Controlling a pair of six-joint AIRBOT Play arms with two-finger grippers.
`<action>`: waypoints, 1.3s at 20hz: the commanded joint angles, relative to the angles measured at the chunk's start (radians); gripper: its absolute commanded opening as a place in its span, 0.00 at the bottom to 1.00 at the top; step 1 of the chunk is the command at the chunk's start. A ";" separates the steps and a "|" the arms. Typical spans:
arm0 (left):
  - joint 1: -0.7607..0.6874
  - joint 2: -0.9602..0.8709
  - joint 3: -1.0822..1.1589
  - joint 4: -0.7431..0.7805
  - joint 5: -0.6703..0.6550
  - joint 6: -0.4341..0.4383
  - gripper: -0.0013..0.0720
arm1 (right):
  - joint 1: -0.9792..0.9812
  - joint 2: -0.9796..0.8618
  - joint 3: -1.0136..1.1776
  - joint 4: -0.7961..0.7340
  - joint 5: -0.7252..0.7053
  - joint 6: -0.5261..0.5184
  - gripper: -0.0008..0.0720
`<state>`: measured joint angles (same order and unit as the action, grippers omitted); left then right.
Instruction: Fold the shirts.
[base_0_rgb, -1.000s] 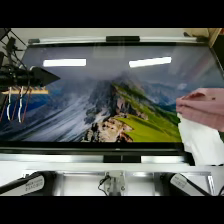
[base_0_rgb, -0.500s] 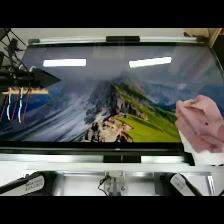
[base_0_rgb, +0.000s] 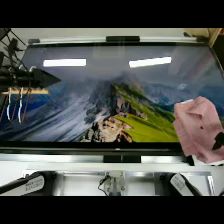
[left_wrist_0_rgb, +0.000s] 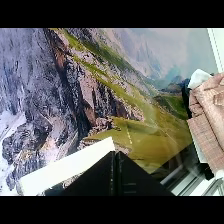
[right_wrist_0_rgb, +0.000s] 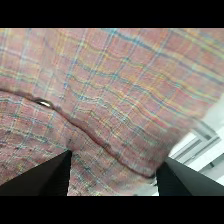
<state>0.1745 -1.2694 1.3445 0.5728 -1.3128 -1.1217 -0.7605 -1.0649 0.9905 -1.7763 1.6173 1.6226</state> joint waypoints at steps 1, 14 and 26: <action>-0.004 -0.006 0.054 0.091 0.004 -0.052 0.05 | 0.004 0.001 0.158 0.070 -0.026 -0.102 0.87; -0.396 -0.229 0.424 1.023 -0.403 -0.410 0.41 | 0.878 -0.319 0.692 0.316 -0.062 0.080 0.83; -0.430 -0.168 0.094 0.853 0.044 -0.560 1.00 | 0.956 -0.459 0.692 0.430 -0.020 0.097 0.83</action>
<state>-0.2428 -1.4345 1.4891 1.4864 -1.3907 -1.6657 0.1867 -1.5146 1.6817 -1.3575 1.5898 1.7153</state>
